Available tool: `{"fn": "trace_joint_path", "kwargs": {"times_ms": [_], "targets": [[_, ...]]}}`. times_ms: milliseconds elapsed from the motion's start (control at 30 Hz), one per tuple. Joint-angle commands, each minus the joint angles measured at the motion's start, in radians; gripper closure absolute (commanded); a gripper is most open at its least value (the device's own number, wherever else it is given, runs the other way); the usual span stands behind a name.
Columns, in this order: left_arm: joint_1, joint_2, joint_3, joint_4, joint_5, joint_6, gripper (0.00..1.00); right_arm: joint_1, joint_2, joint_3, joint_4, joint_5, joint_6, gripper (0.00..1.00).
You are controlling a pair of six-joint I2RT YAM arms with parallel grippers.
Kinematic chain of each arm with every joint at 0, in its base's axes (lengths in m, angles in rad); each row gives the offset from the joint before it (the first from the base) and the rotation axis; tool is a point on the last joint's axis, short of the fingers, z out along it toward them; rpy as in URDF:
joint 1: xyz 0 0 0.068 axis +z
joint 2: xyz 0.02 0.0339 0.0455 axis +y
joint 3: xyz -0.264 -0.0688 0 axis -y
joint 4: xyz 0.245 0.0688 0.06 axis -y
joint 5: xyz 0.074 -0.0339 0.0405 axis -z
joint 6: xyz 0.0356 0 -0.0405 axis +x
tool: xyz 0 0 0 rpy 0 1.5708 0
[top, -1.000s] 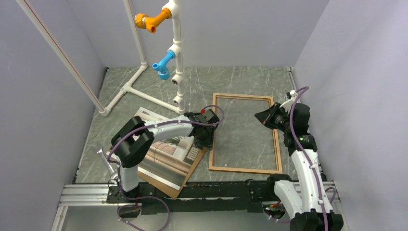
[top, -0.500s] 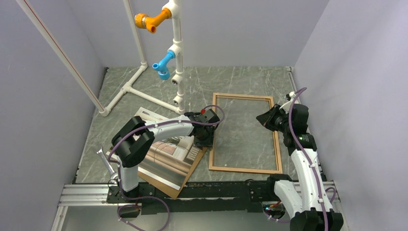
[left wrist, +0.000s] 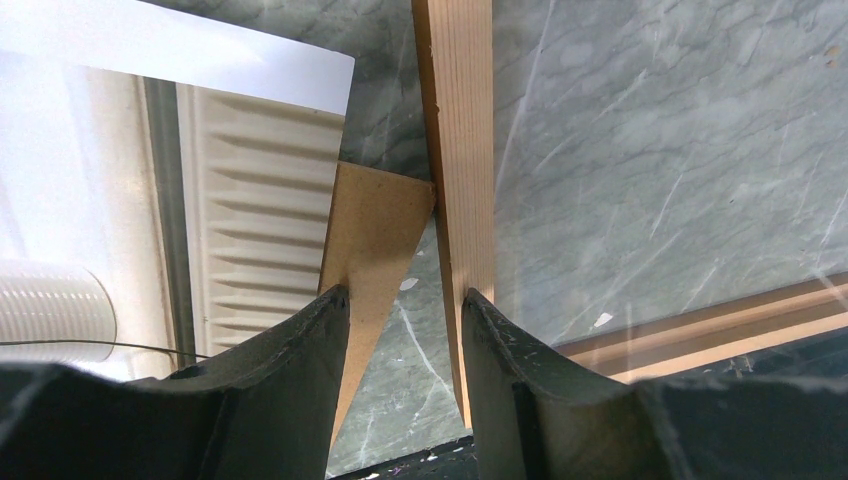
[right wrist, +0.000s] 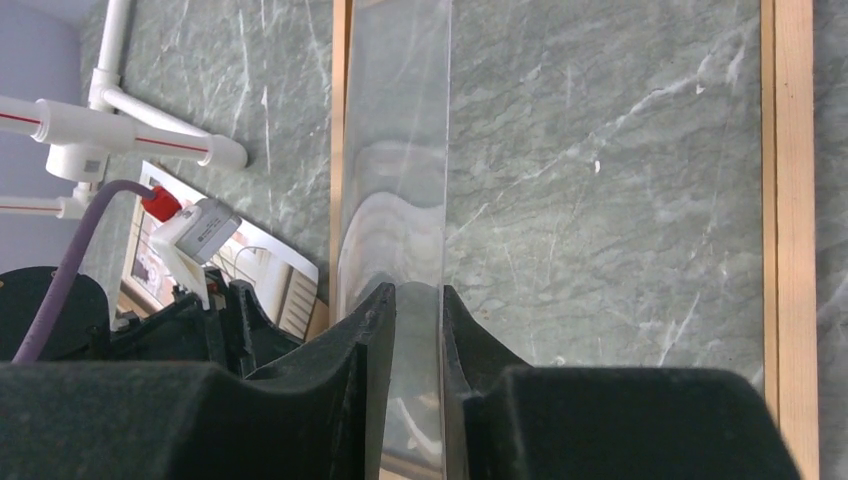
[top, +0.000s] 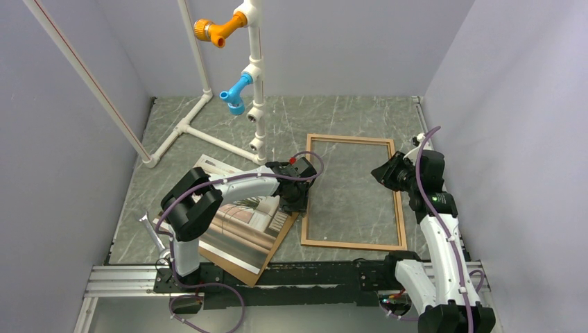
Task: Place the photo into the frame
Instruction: Place the photo frame item in the photo frame.
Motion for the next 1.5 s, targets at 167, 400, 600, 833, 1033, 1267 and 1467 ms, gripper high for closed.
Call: {"fn": "trace_joint_path", "kwargs": {"times_ms": [167, 400, 600, 833, 1033, 1267, 1467], "targets": [[-0.020, 0.055, -0.006, 0.015, -0.024, 0.008, 0.50, 0.013, 0.034, 0.015, -0.077, -0.029, -0.038, 0.66], [-0.021, 0.058, -0.006, 0.012, -0.025, 0.009, 0.50, 0.013, 0.060, -0.002, -0.062, -0.045, -0.049, 0.54], [-0.023, 0.060, -0.002, 0.010, -0.024, 0.009, 0.50, 0.014, 0.071, 0.015, -0.074, -0.036, -0.067, 0.49], [-0.022, 0.060, 0.000, 0.010, -0.024, 0.008, 0.50, 0.013, 0.079, 0.059, -0.096, -0.026, -0.083, 0.47], [-0.023, 0.057, -0.001, 0.009, -0.028, 0.009, 0.50, 0.013, 0.092, 0.093, -0.107, -0.035, -0.085, 0.47], [-0.024, 0.059, 0.000, 0.008, -0.026, 0.010, 0.50, 0.013, 0.106, 0.107, -0.109, -0.036, -0.093, 0.46], [-0.024, 0.059, -0.001, 0.010, -0.025, 0.010, 0.50, 0.013, 0.122, 0.067, -0.091, -0.047, -0.094, 0.43]]}}
